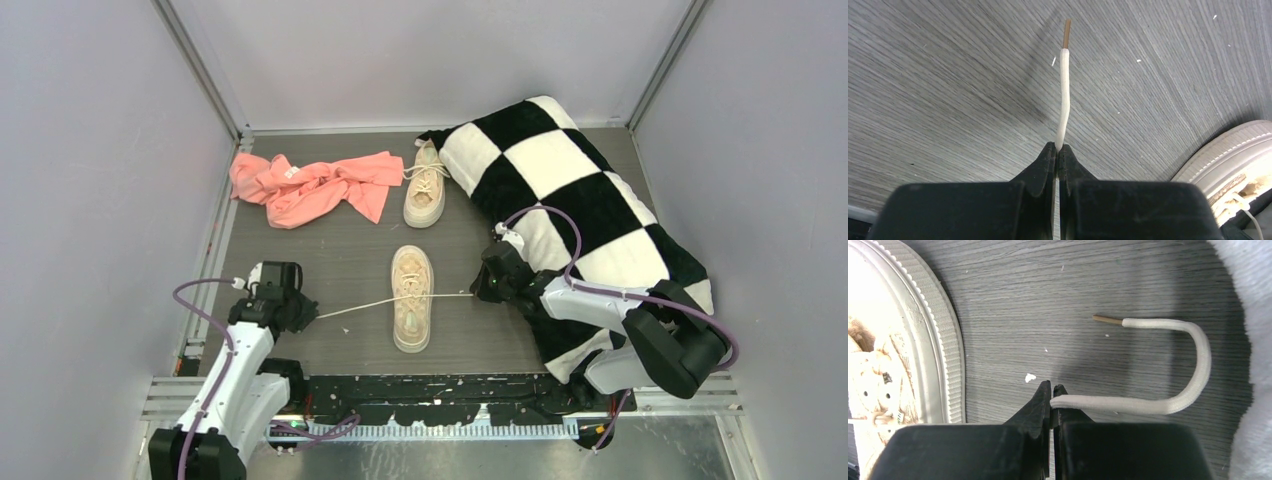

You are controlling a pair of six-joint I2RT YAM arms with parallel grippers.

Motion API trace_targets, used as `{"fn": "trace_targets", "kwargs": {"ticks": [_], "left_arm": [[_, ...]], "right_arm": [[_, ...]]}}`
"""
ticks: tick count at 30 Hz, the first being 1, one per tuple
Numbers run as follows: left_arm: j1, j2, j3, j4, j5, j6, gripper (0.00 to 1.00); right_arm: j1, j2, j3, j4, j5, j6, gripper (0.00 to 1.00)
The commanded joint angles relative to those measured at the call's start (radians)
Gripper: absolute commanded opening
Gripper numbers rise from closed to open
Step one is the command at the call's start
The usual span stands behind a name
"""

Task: Tie the shoes
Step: Tie the shoelace on the shoe.

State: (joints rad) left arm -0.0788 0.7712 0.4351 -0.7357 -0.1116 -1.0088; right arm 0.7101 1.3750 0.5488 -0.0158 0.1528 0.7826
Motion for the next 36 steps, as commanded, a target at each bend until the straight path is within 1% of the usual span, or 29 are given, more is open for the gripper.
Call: {"fn": "trace_targets", "kwargs": {"ticks": [1, 4, 5, 7, 8, 9, 11, 13, 14, 15, 17, 19, 21, 24, 25, 27, 29, 31, 33, 35, 36], "left_arm": [[0.014, -0.027, -0.004, 0.009, -0.061, 0.03, 0.0], [0.013, 0.007, -0.003, 0.047, -0.034, 0.053, 0.0], [0.014, 0.023, 0.006, 0.069, 0.006, 0.075, 0.01], [0.013, 0.053, 0.042, 0.071, 0.047, 0.108, 0.01], [0.012, 0.062, 0.063, 0.064, 0.057, 0.122, 0.06], [0.012, 0.064, 0.084, 0.055, 0.06, 0.137, 0.12], [0.012, 0.052, 0.122, 0.03, 0.05, 0.164, 0.23], [0.012, 0.022, 0.158, 0.008, 0.038, 0.189, 0.34], [0.013, 0.007, 0.172, 0.006, 0.04, 0.202, 0.4], [0.012, -0.008, 0.188, 0.007, 0.045, 0.214, 0.47], [0.01, -0.026, 0.218, 0.009, 0.07, 0.233, 0.53], [-0.001, -0.027, 0.24, 0.02, 0.12, 0.257, 0.53], [-0.04, -0.016, 0.251, 0.054, 0.195, 0.285, 0.52], [-0.179, 0.027, 0.26, 0.143, 0.273, 0.358, 0.52], [-0.21, 0.051, 0.261, 0.165, 0.295, 0.375, 0.52], [-0.301, 0.093, 0.251, 0.222, 0.313, 0.367, 0.51], [-0.378, 0.105, 0.205, 0.318, 0.288, 0.302, 0.48], [-0.44, 0.097, 0.141, 0.404, 0.227, 0.256, 0.48], [-0.465, 0.097, 0.107, 0.445, 0.177, 0.268, 0.47], [-0.467, 0.098, 0.085, 0.452, 0.141, 0.275, 0.46], [-0.467, 0.094, 0.073, 0.448, 0.105, 0.248, 0.46]], "right_arm": [[-0.012, 0.007, 0.029, -0.01, 0.017, -0.021, 0.01], [-0.011, 0.026, 0.036, -0.002, -0.013, -0.029, 0.01], [-0.011, 0.033, 0.039, -0.001, -0.027, -0.03, 0.0], [-0.012, 0.038, 0.054, -0.011, -0.044, -0.031, 0.03], [-0.011, 0.038, 0.062, -0.021, -0.049, -0.035, 0.07], [-0.011, 0.037, 0.071, -0.036, -0.046, -0.041, 0.14], [-0.012, 0.029, 0.094, -0.084, -0.022, -0.062, 0.35], [-0.012, 0.012, 0.122, -0.163, 0.014, -0.09, 0.51], [-0.013, -0.001, 0.132, -0.194, 0.031, -0.1, 0.55], [-0.013, -0.018, 0.14, -0.222, 0.046, -0.111, 0.58], [-0.012, -0.059, 0.151, -0.269, 0.072, -0.134, 0.59], [-0.014, -0.106, 0.164, -0.313, 0.105, -0.163, 0.61], [-0.014, -0.143, 0.186, -0.355, 0.138, -0.19, 0.63], [-0.016, -0.193, 0.224, -0.412, 0.189, -0.222, 0.67], [-0.016, -0.207, 0.234, -0.416, 0.205, -0.231, 0.68], [-0.017, -0.236, 0.252, -0.424, 0.232, -0.239, 0.7], [-0.018, -0.253, 0.266, -0.424, 0.244, -0.242, 0.7], [-0.018, -0.26, 0.278, -0.428, 0.244, -0.242, 0.71], [-0.019, -0.262, 0.28, -0.432, 0.237, -0.239, 0.71], [-0.019, -0.268, 0.274, -0.429, 0.228, -0.235, 0.71], [-0.02, -0.27, 0.27, -0.43, 0.225, -0.234, 0.71]]}}
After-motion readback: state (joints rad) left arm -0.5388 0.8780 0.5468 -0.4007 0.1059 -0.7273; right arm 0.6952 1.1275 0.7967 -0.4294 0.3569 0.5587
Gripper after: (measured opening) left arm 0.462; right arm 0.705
